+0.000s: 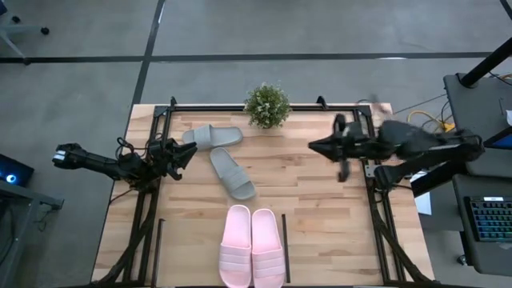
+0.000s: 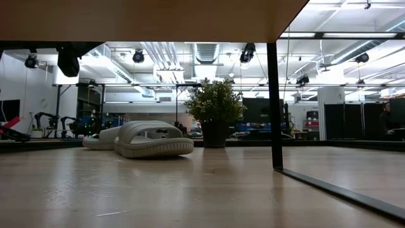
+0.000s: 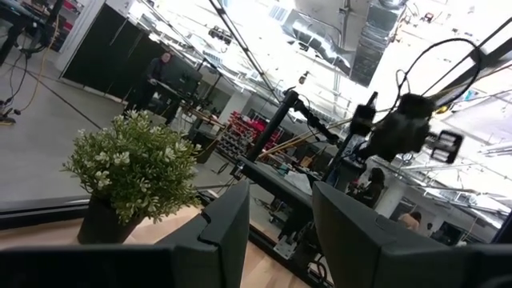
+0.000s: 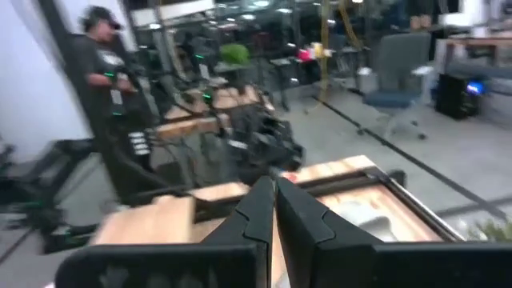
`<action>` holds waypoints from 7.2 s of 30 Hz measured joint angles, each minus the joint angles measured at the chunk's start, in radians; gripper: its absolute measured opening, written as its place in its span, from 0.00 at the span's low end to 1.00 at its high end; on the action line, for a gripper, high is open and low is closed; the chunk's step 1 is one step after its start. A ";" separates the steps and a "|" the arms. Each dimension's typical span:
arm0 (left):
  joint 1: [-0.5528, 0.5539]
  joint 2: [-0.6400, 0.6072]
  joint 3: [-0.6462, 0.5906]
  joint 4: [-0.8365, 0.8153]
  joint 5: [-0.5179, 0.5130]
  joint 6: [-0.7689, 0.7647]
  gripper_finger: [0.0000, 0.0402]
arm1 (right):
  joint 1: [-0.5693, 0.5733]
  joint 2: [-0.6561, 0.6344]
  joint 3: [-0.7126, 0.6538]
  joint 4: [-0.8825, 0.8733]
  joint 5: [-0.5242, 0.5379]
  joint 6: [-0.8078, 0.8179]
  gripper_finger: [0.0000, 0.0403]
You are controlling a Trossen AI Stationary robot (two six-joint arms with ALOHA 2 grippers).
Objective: Pick and place slides into the shelf
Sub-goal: Put the top gray slipper on the shelf
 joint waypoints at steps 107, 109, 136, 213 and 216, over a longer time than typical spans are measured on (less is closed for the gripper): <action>0.712 0.630 0.834 -1.464 0.522 -0.528 0.55 | -0.282 -0.441 -0.764 0.541 -0.160 0.338 0.02; 0.731 0.637 0.822 -1.488 0.517 -0.527 0.55 | -0.282 -0.441 -0.764 0.541 -0.160 0.338 0.02; 0.767 0.807 0.827 -1.409 0.462 -0.478 0.55 | -0.282 -0.441 -0.764 0.535 -0.182 0.338 0.02; 0.844 0.612 0.442 -1.125 0.570 -0.534 0.55 | -0.282 -0.441 -0.764 0.451 -0.186 0.344 0.02; 0.856 0.608 0.442 -1.124 0.548 -0.532 0.55 | -0.282 -0.441 -0.764 0.451 -0.186 0.344 0.02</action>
